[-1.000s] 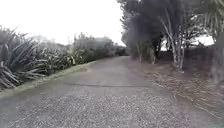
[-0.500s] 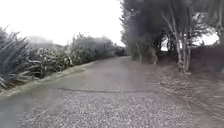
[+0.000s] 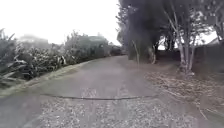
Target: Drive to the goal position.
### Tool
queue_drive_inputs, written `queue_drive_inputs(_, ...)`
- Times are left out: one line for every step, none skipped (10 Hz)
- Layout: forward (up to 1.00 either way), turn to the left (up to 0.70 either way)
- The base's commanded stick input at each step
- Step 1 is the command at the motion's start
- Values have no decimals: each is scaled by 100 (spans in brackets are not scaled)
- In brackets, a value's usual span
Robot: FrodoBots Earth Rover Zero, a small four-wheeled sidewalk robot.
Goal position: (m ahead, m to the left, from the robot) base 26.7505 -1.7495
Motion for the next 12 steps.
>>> queue_drive_inputs(85,0)
queue_drive_inputs(85,0)
queue_drive_inputs(85,0)
queue_drive_inputs(85,0)
queue_drive_inputs(85,0)
queue_drive_inputs(85,0)
queue_drive_inputs(85,0)
queue_drive_inputs(85,3)
queue_drive_inputs(85,0)
queue_drive_inputs(85,0)
queue_drive_inputs(85,0)
queue_drive_inputs(85,0)
